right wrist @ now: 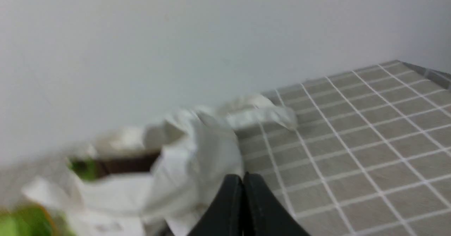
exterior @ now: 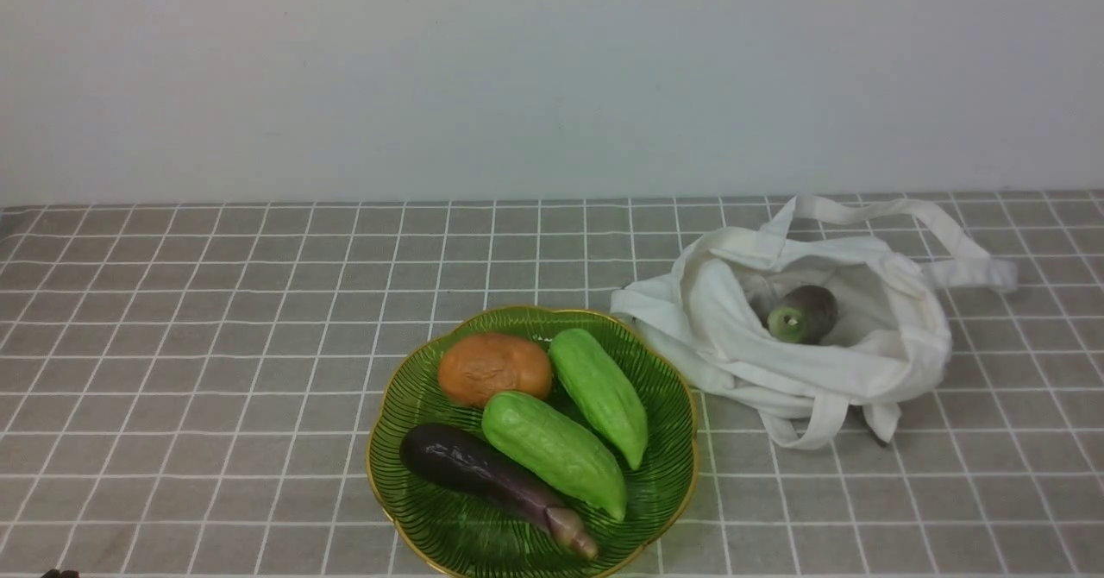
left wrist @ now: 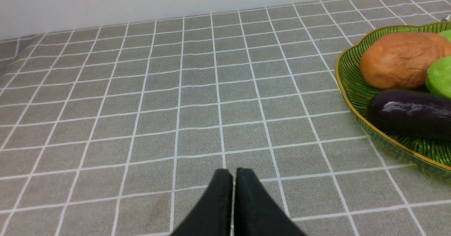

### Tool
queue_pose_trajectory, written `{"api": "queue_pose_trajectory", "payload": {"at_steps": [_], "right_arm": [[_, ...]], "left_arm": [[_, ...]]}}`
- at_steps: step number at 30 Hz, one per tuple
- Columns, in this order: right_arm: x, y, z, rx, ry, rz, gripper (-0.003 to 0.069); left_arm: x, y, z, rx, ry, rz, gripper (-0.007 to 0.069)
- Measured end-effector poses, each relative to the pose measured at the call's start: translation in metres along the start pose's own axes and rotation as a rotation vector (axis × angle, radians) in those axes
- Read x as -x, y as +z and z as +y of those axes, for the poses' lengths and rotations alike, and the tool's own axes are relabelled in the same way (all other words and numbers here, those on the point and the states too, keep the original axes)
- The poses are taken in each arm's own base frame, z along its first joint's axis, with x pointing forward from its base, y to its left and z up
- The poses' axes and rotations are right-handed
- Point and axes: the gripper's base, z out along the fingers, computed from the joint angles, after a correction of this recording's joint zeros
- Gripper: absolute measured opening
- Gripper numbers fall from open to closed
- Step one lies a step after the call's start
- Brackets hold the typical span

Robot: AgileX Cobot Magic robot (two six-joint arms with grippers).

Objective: Take vegetables from bag on grey coffee tablecloth place on plate.
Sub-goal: 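Reach into the white cloth bag and grasp a vegetable inside with the right gripper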

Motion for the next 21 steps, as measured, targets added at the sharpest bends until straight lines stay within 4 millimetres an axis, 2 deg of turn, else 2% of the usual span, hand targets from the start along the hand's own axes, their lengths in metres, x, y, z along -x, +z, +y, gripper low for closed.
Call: {"api": "queue_pose_trajectory", "payload": {"at_steps": [5, 8, 17, 20, 21], "right_arm": [[0.013, -0.001, 0.002, 0.047, 0.393, -0.138, -0.0015], [0.015, -0.001, 0.001, 0.052, 0.470, -0.155, -0.0015], [0.022, -0.003, 0.003, 0.062, 0.471, -0.191, -0.0015], [0.060, -0.007, 0.022, 0.093, 0.339, -0.136, -0.0015], [0.079, -0.006, 0.031, 0.093, 0.266, -0.093, -0.0015]], "left_arm": [[0.000, 0.000, 0.000, 0.000, 0.000, 0.000, -0.0005], [0.000, 0.000, 0.000, 0.000, 0.000, 0.000, -0.0005], [0.000, 0.000, 0.000, 0.000, 0.000, 0.000, -0.0005], [0.000, 0.000, 0.000, 0.000, 0.000, 0.000, -0.0005], [0.000, 0.000, 0.000, 0.000, 0.000, 0.000, -0.0005]]}}
